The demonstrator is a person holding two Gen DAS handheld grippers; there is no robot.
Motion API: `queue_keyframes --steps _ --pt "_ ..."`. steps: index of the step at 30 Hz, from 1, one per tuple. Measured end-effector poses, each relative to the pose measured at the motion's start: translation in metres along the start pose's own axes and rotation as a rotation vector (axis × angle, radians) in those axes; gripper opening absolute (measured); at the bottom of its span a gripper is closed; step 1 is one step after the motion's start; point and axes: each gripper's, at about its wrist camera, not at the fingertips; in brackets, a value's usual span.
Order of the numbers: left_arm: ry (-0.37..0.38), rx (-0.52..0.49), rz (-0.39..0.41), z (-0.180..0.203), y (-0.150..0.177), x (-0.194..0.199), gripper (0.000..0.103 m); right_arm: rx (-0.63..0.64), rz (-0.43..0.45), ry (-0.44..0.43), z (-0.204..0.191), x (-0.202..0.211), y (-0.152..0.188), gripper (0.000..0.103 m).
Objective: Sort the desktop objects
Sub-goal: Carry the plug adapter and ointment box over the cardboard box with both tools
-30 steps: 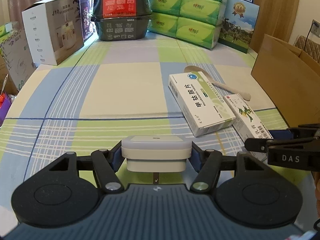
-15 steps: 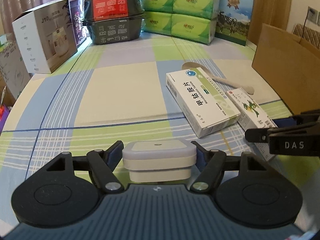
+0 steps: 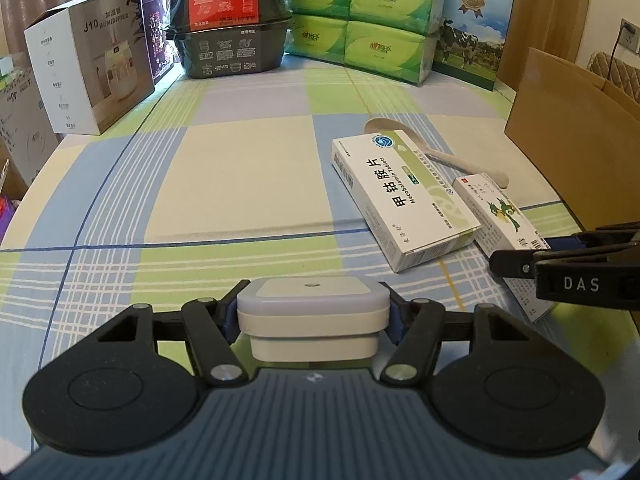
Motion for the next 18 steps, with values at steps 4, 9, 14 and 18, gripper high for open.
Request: queue_keyframes --steps 4,9,14,18 --pt "-0.001 0.005 -0.003 -0.001 0.000 0.000 0.061 0.002 0.005 0.006 -0.001 0.001 0.000 0.036" --pt "0.001 0.019 -0.001 -0.002 -0.002 0.003 0.061 -0.011 0.043 0.012 0.000 0.008 -0.003 0.036" --pt "0.011 0.021 0.015 0.002 -0.007 0.010 0.061 -0.024 0.056 0.011 0.003 0.014 -0.004 0.036" --pt "0.025 0.022 0.027 0.006 -0.007 0.020 0.061 -0.030 0.061 0.006 0.002 0.023 0.000 0.036"
Point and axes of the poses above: each gripper's, at about its wrist camera, not at the fingertips, and x roughly against the way its jaws point, z to its right, y to its underside, and after that the axes turned 5 degrees about -z, right-handed
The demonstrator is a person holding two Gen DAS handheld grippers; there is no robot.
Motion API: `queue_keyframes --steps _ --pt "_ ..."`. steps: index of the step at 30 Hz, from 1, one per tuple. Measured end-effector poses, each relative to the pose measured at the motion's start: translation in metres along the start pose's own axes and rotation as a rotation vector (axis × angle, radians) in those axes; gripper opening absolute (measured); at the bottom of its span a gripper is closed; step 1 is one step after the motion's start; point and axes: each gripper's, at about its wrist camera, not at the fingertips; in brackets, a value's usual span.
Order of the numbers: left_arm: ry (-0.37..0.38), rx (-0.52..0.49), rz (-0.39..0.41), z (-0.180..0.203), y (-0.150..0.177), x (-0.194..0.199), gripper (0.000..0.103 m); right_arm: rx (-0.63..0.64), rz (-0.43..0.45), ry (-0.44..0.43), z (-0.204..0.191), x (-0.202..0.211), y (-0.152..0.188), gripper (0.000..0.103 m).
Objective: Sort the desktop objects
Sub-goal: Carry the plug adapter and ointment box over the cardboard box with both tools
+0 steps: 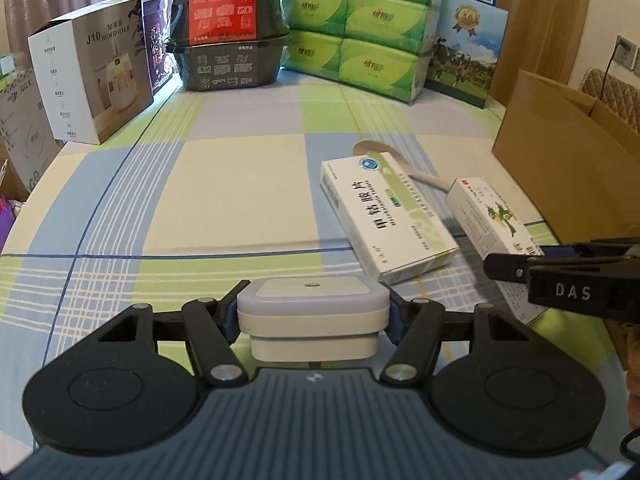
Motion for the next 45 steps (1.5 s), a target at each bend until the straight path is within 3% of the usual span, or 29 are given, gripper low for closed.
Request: queue_keyframes --steps 6,15,32,45 --pt "0.012 -0.014 0.014 0.009 0.009 0.023 0.061 0.009 0.015 -0.006 -0.004 0.026 0.012 0.036" --pt "0.059 -0.026 0.019 0.043 0.044 0.061 0.061 -0.064 -0.002 -0.001 -0.001 0.087 0.062 0.036" --pt "0.093 0.029 0.118 0.096 0.077 0.174 0.061 -0.050 0.049 -0.005 0.000 0.203 0.112 0.036" --pt "0.114 -0.040 0.136 0.145 0.089 0.212 0.061 -0.085 0.077 0.054 0.040 0.253 0.142 0.036"
Point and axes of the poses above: each gripper's, at about its wrist camera, not at the fingertips, and x roughly against the way its jaws point, z to its right, y to its underside, and after that the axes turned 5 degrees about -z, right-handed
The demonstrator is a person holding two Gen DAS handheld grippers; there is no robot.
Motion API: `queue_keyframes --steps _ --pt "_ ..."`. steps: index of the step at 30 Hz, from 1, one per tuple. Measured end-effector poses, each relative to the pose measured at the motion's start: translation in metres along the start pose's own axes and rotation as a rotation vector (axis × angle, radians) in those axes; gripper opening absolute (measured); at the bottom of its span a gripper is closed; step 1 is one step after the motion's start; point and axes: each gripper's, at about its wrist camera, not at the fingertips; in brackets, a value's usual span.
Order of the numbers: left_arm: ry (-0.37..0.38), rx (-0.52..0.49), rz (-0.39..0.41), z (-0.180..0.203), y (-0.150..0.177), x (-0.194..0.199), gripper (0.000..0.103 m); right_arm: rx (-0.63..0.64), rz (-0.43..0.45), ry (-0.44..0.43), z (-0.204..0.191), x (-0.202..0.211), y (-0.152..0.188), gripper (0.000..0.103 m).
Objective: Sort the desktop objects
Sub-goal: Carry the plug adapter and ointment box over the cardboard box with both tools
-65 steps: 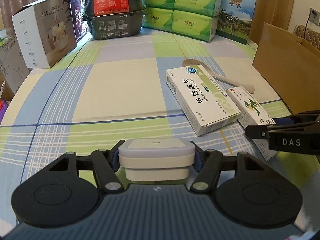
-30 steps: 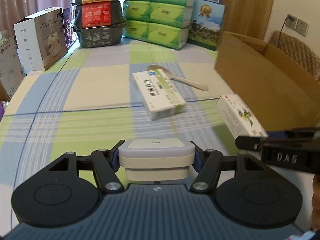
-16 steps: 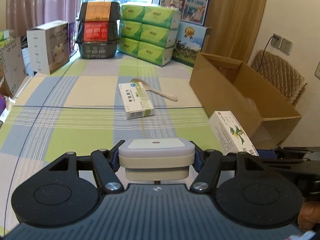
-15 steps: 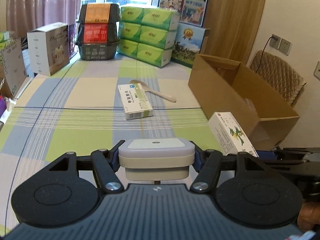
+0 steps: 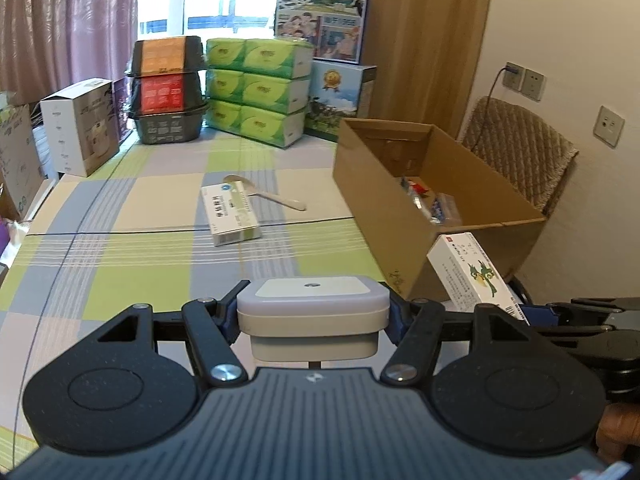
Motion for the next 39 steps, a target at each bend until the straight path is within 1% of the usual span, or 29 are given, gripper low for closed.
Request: queue_keyframes --steps 11,32,39 --pt "0.040 -0.043 -0.008 0.033 -0.004 -0.003 0.061 -0.058 0.025 0.055 0.040 0.022 0.006 0.036" --pt "0.095 -0.106 -0.018 0.074 -0.020 -0.022 0.061 -0.121 0.050 0.108 0.085 0.030 0.000 0.036" --pt "0.112 -0.125 -0.010 0.086 -0.027 -0.026 0.061 -0.125 0.062 0.122 0.096 0.033 -0.005 0.036"
Point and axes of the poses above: each gripper's, at about its wrist camera, not at the fingertips, and x roughly against the way its jaws point, z to its right, y to its underside, and after that the axes turned 5 degrees about -z, right-handed
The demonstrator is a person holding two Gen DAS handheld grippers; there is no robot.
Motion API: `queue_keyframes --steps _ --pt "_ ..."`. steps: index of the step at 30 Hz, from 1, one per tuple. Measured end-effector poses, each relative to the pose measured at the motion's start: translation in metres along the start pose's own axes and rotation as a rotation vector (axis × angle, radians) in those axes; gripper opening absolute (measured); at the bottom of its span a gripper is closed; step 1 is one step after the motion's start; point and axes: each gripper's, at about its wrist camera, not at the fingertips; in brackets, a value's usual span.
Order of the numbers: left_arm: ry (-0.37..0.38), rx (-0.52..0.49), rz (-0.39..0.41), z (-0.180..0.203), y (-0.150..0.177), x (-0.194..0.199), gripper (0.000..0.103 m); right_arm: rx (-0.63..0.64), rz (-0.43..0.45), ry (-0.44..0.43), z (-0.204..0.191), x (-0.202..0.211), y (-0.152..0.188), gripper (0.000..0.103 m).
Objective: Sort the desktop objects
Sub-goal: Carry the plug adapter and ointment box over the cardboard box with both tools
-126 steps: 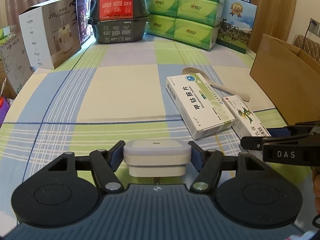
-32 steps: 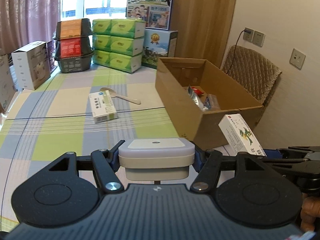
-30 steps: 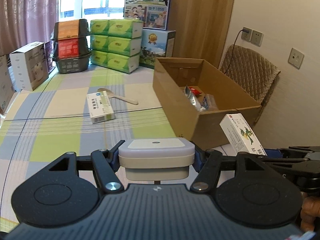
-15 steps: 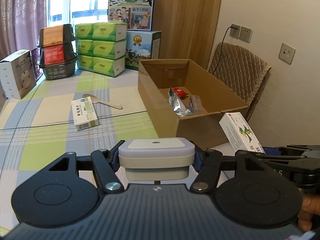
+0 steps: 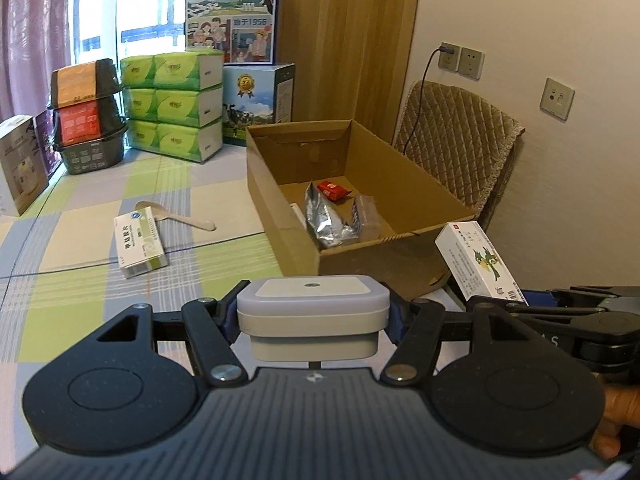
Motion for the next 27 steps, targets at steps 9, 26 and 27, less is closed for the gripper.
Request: queue_keyframes --steps 9,26,27 --pt "0.018 -0.018 0.012 0.011 -0.017 -0.011 0.061 0.006 0.026 0.012 0.009 0.000 -0.019 0.036" --pt "0.026 -0.032 0.011 0.015 -0.053 -0.040 0.061 0.028 0.051 -0.020 0.012 -0.016 -0.066 0.036" --pt "0.026 -0.032 0.010 0.015 -0.055 -0.041 0.061 0.030 0.051 -0.023 0.012 -0.017 -0.069 0.036"
Point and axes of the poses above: each gripper's, at about its wrist camera, not at the fingertips, and x roughly against the way its jaws point, z to its right, y to its underside, and after that the axes turned 5 degrees about -z, right-handed
